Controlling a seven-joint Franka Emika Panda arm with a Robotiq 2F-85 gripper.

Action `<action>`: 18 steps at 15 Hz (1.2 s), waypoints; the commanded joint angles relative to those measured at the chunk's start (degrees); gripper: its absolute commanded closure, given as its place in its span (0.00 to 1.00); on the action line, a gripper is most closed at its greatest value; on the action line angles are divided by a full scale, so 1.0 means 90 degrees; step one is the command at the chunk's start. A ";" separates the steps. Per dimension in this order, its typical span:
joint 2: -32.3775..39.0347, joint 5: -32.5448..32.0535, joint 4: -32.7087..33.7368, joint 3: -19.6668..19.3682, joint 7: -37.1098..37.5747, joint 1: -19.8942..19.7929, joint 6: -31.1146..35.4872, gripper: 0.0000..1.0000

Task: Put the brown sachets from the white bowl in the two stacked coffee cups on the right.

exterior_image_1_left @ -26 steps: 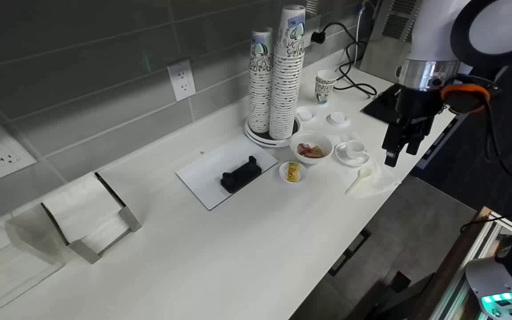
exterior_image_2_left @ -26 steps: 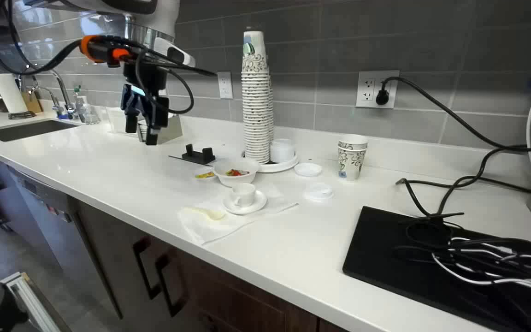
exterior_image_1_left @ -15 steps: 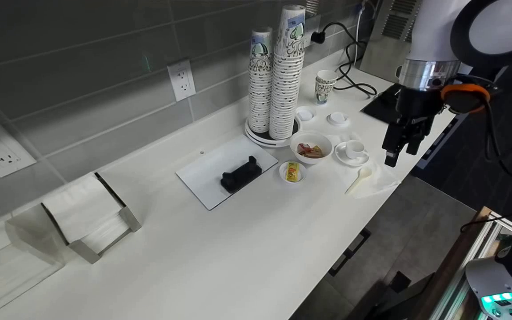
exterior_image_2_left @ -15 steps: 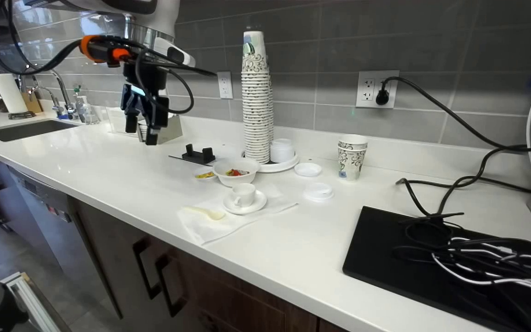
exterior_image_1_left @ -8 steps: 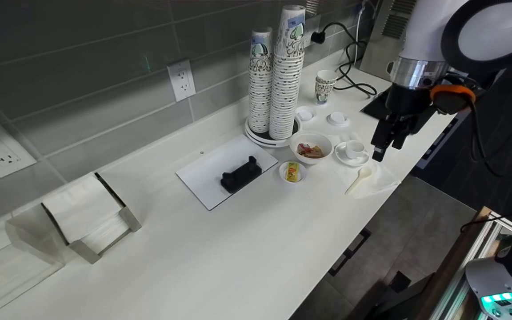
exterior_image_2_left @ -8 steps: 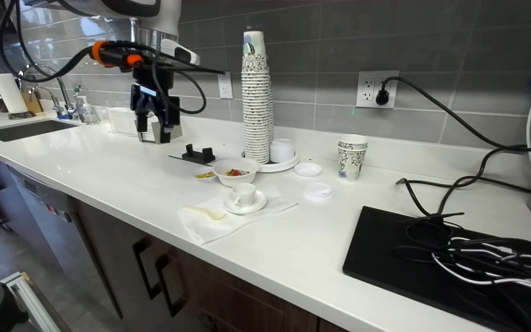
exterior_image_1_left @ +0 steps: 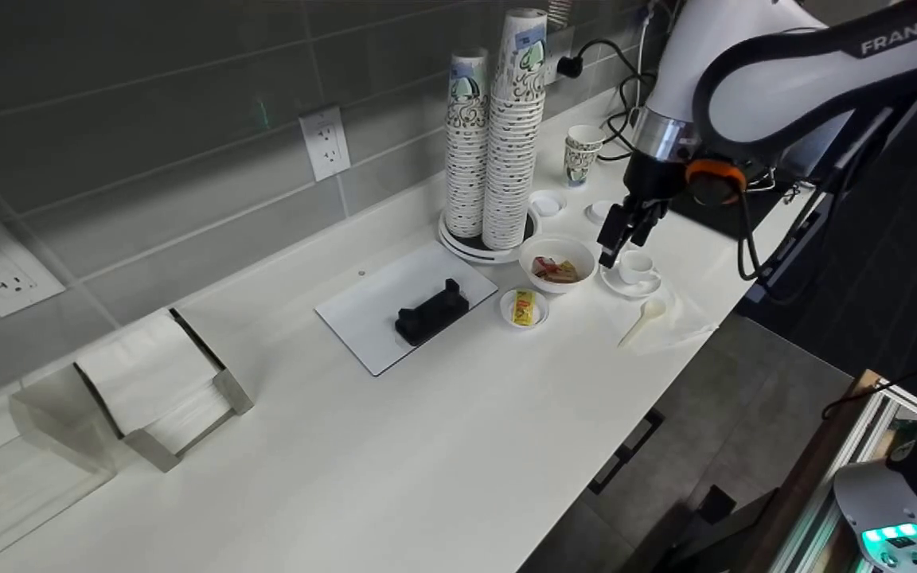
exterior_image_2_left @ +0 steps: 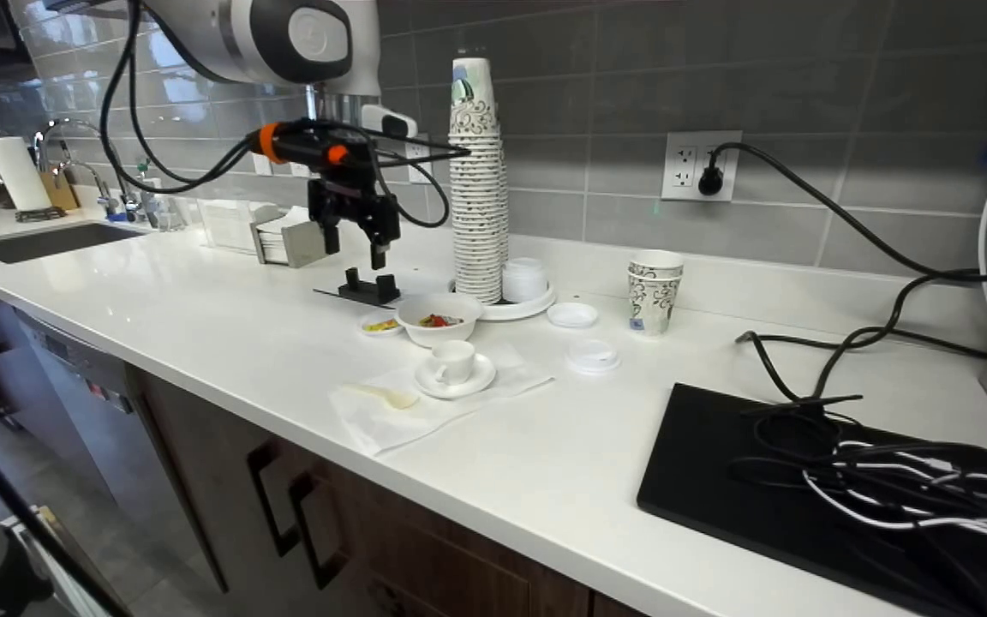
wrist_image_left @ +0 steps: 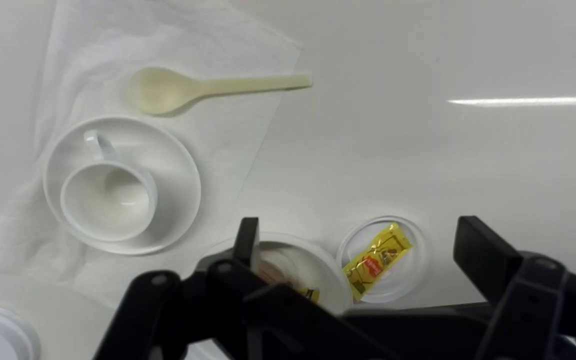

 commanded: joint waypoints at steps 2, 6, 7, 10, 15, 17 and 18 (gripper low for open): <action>0.1007 -0.0854 0.0488 -0.0046 -0.0074 -0.0076 0.0912 0.00; 0.1613 -0.1810 0.0622 -0.0121 0.0121 -0.0049 0.1577 0.00; 0.1745 -0.1962 0.0645 -0.0142 0.0110 -0.0030 0.1753 0.00; 0.2051 -0.2529 0.0726 -0.0252 0.0257 0.0040 0.2244 0.00; 0.2417 -0.2927 0.0911 -0.0402 0.0343 0.0124 0.2466 0.00; 0.2527 -0.2945 0.0969 -0.0428 0.0318 0.0152 0.2479 0.07; 0.2584 -0.2935 0.0992 -0.0434 0.0303 0.0157 0.2511 0.11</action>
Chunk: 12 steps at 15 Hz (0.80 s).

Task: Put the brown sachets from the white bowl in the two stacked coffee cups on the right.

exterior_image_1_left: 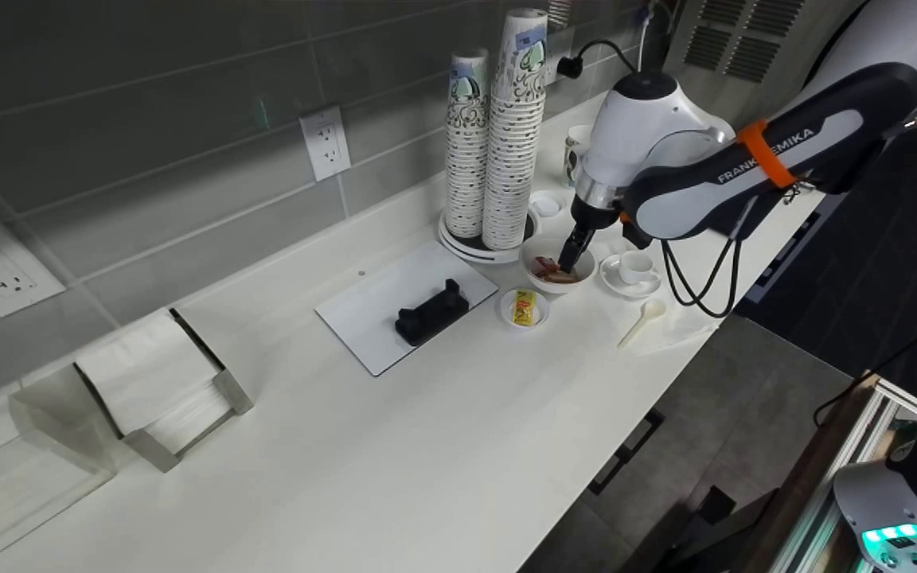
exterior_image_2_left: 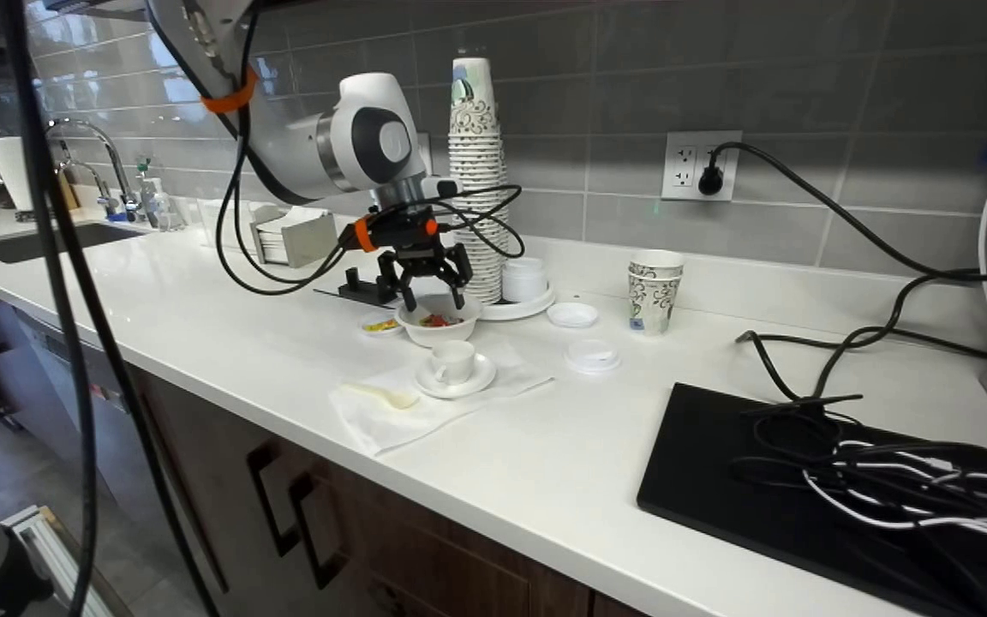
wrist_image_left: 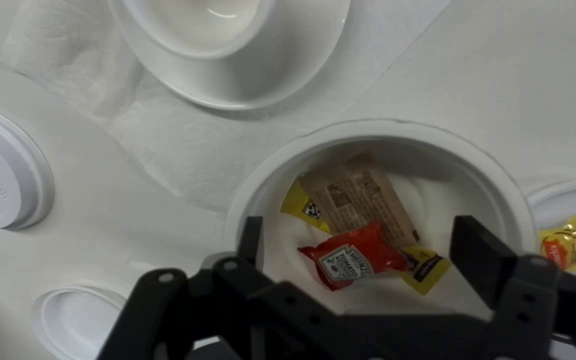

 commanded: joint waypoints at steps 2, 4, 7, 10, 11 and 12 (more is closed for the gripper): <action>0.0344 -0.0094 0.0235 -0.0095 0.0080 0.0112 0.0170 0.30; 0.0421 -0.0056 0.0272 -0.0092 0.0035 0.0106 0.0211 0.46; 0.0504 -0.0005 0.0295 -0.0072 -0.0039 0.0102 0.0280 0.50; 0.0567 0.0095 0.0318 -0.0017 -0.0150 0.0083 0.0361 0.38; 0.0577 0.0143 0.0318 0.0009 -0.0198 0.0073 0.0376 0.32; 0.0587 0.0172 0.0322 0.0031 -0.0247 0.0066 0.0406 0.33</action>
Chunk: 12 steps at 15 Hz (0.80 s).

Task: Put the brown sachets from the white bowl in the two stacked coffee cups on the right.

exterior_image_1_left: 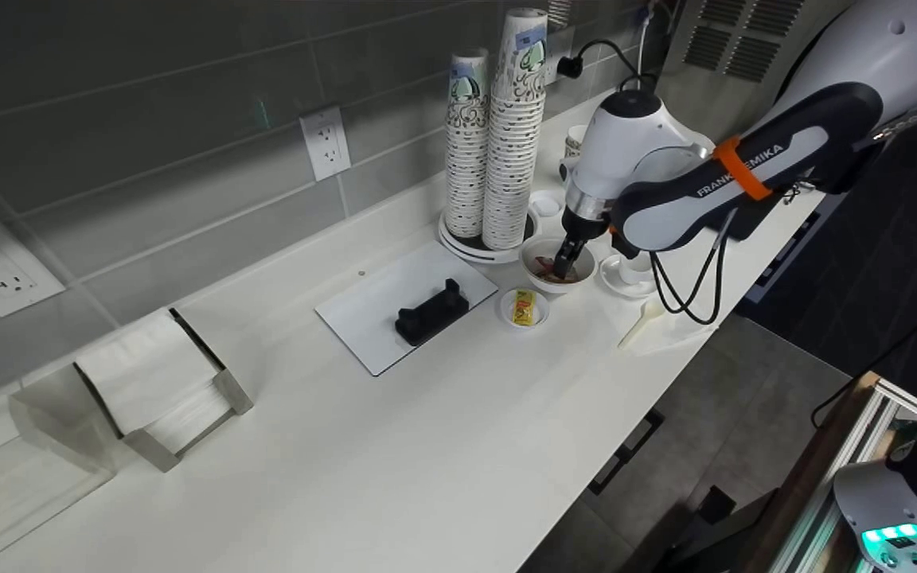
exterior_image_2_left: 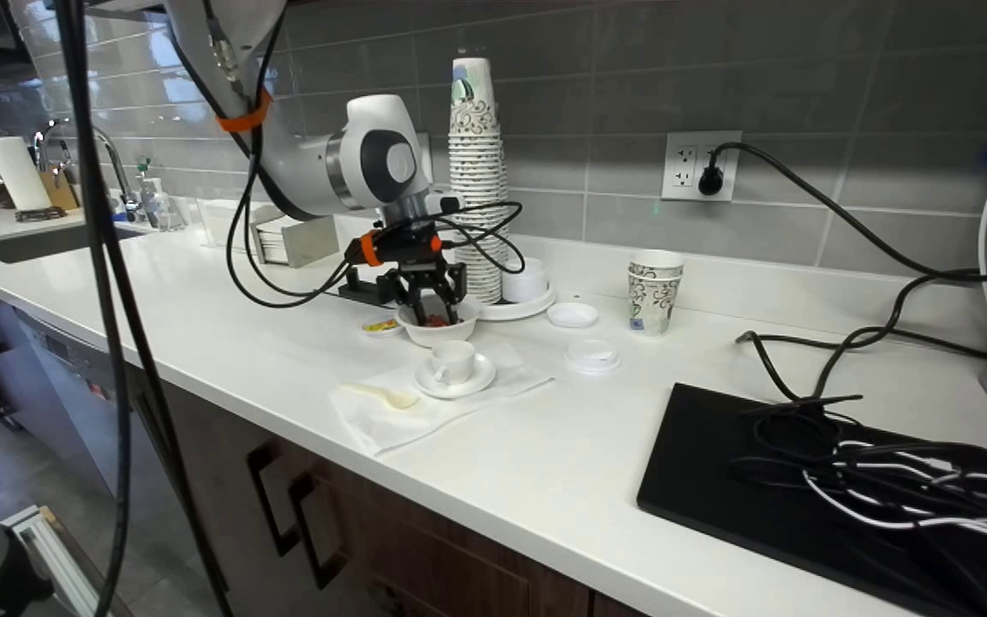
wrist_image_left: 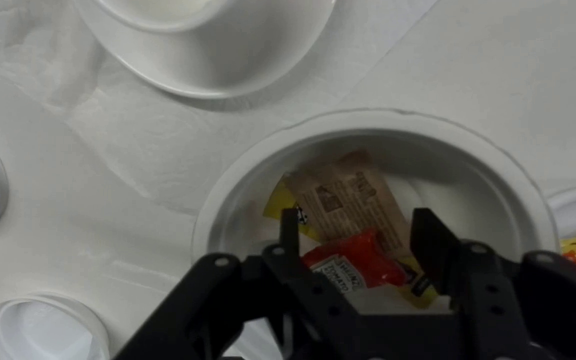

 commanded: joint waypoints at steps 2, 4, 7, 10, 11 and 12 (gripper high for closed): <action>0.0155 0.0208 0.0146 0.0067 -0.0259 0.0033 0.0178 0.32; 0.0176 0.0212 0.0150 0.0084 -0.0305 0.0031 0.0258 0.40; 0.0203 0.0180 0.0155 0.0070 -0.0321 0.0038 0.0337 0.41; 0.0252 0.0234 0.0175 0.0082 -0.0365 0.0012 0.0392 0.44; 0.0287 0.0186 0.0196 0.0046 -0.0318 0.0029 0.0457 0.42; 0.0319 0.0209 0.0219 0.0051 -0.0332 0.0023 0.0477 0.35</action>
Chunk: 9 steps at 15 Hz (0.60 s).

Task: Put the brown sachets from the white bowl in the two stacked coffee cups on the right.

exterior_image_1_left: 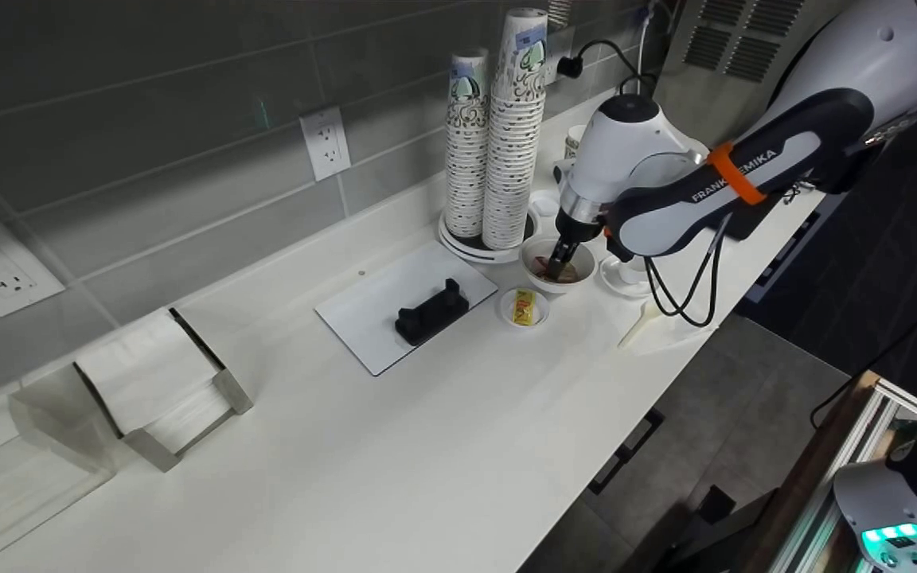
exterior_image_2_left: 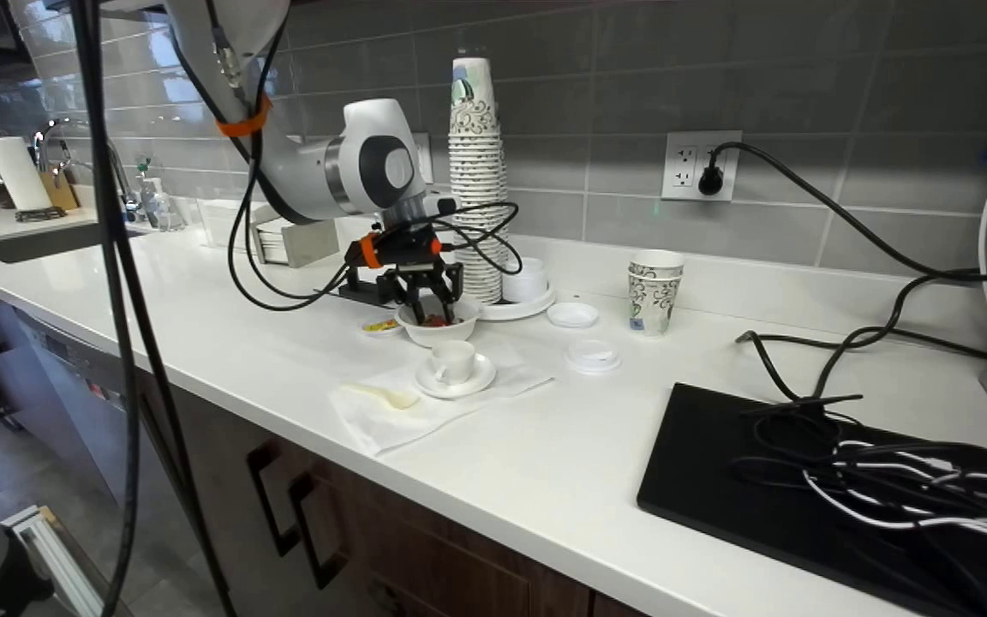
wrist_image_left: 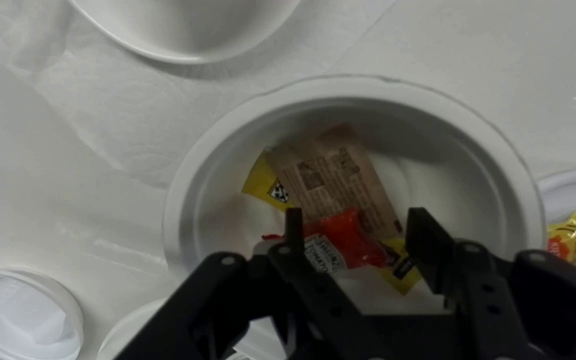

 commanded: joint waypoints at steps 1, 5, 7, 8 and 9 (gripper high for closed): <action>0.0231 0.0150 0.0201 -0.0038 -0.0157 0.0030 0.0211 0.44; 0.0339 0.0207 0.0274 -0.0027 -0.0178 0.0019 0.0302 0.81; 0.0383 0.0199 0.0302 -0.0039 -0.0170 0.0028 0.0304 0.95; 0.0396 0.0179 0.0316 -0.0056 -0.0153 0.0038 0.0315 0.99; 0.0397 0.0175 0.0324 -0.0063 -0.0146 0.0039 0.0311 1.00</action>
